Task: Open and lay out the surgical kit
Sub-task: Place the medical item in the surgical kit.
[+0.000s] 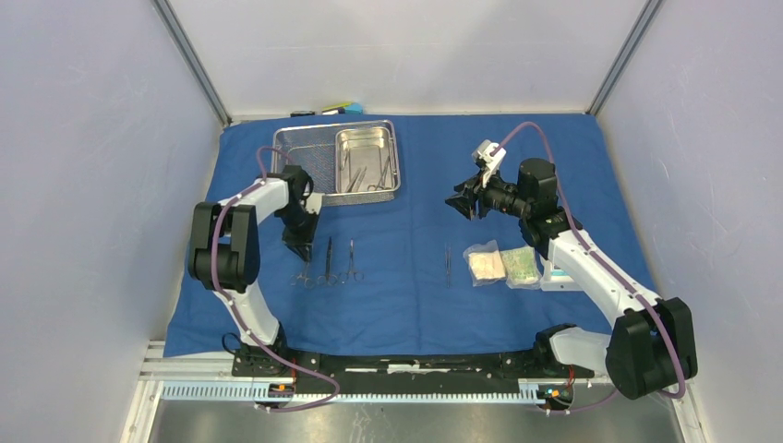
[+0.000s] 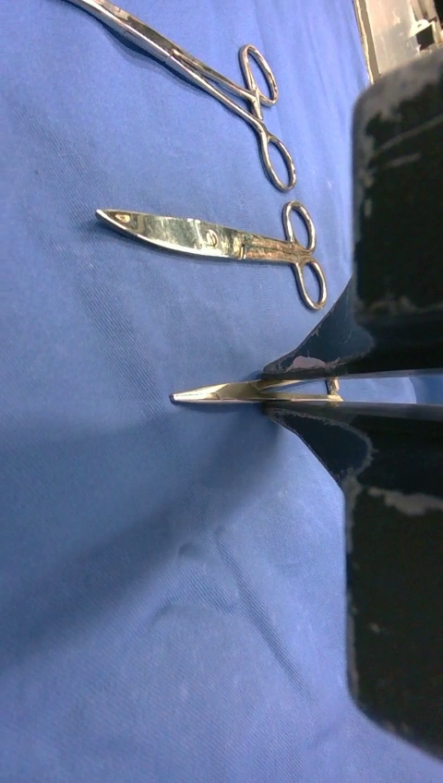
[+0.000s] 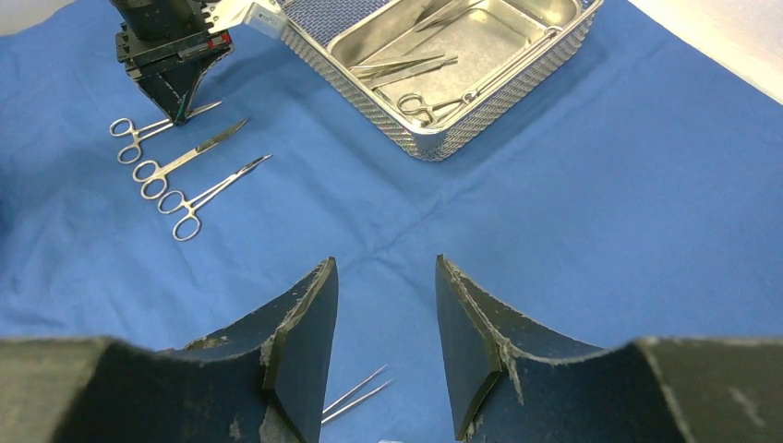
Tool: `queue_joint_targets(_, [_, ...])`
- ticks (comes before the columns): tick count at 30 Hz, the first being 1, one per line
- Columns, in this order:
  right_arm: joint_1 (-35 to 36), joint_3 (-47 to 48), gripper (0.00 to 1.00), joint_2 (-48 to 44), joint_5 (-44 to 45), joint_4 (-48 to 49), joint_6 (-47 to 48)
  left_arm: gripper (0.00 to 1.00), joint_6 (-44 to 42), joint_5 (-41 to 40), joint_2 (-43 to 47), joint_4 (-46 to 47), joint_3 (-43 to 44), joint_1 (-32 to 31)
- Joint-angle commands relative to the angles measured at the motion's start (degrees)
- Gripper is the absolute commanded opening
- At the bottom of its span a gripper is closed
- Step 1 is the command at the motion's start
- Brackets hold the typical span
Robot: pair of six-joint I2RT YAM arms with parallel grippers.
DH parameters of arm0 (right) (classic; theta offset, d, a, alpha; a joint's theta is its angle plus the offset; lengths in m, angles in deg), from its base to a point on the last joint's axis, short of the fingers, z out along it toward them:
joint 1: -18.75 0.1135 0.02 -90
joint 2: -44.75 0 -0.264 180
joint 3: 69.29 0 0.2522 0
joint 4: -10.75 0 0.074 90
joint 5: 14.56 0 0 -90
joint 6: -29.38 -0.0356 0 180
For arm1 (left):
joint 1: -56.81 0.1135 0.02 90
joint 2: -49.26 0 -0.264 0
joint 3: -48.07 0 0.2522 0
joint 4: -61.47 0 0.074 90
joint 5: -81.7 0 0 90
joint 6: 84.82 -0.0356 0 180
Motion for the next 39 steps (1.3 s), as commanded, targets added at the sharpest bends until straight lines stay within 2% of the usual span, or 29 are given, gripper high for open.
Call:
queue_joint_targets(1, [-0.25,-0.47,0.5,-1.64,-1.21,2.5,-0.48,0.02,3.03,-0.65,2.87,4.41,-0.16,1.57])
queue_joint_targets(13, [-0.36,-1.0,0.51,-2.21,-1.43,2.66,-0.39,0.04,3.06,-0.13,2.58,4.51,-0.16,1.94])
queue_joint_targets(25, [-0.49,-0.56,0.54,-2.06,-1.09,2.16,0.41,0.3,2.66,0.17,6.74,4.41,-1.29,1.96])
queue_joint_targets(33, [-0.84,0.2,0.56,-2.32,-0.76,1.13,1.23,0.37,2.16,1.5,9.6,3.59,-1.22,1.92])
queue_joint_targets(37, [-1.09,1.33,0.63,-2.31,0.82,-0.4,2.93,0.43,1.97,3.1,12.66,3.27,1.34,1.89])
queue_joint_targets(39, [-1.23,2.39,0.67,-2.16,2.78,-1.71,4.16,0.5,1.79,3.73,14.43,4.08,3.61,1.94])
